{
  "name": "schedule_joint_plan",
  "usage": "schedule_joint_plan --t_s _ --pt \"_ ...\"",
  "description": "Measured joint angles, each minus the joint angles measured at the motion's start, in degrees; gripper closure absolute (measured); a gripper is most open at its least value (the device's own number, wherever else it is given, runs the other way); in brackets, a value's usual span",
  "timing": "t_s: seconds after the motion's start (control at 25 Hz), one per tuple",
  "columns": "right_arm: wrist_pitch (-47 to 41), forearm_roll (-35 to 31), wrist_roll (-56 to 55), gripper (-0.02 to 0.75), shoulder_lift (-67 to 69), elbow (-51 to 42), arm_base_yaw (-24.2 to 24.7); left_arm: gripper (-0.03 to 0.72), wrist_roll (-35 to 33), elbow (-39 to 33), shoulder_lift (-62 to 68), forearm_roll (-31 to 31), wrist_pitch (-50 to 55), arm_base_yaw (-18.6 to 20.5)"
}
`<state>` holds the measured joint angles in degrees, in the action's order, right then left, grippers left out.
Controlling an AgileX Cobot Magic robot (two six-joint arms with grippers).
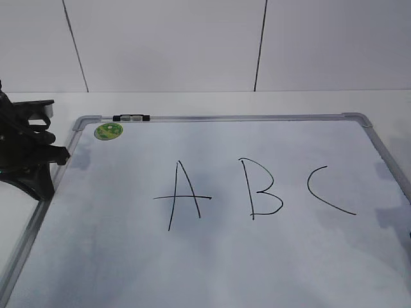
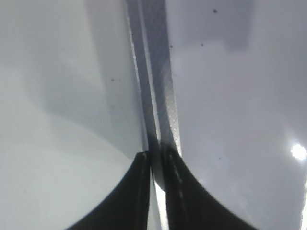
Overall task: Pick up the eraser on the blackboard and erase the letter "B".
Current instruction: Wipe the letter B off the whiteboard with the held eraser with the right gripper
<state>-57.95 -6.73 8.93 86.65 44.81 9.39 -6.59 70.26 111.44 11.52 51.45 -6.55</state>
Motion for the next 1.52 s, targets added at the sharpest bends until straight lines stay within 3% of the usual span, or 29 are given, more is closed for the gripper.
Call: schedule_joint_plan --t_s 0.32,0.44,0.84,1.08,1.52 --pt "-4.6 0.1 -0.1 0.178 0.0 4.3 -0.2 0.636 0.0 0.0 0.0 0.0 0.0 0.0" --pt "-7.3 0.7 -0.8 0.178 0.0 8.1 -3.0 0.636 0.0 0.0 0.0 0.0 0.0 0.0" --pt "-8.2 5.4 -15.0 0.178 3.6 21.1 -25.1 0.636 0.0 0.0 0.0 0.0 0.0 0.0" --pt "-8.1 5.9 -20.2 0.178 11.0 26.3 -33.5 0.636 0.0 0.0 0.0 0.0 0.0 0.0" --pt "-5.5 2.8 -20.8 0.178 24.8 37.5 -35.7 0.636 0.0 0.0 0.0 0.0 0.0 0.0"
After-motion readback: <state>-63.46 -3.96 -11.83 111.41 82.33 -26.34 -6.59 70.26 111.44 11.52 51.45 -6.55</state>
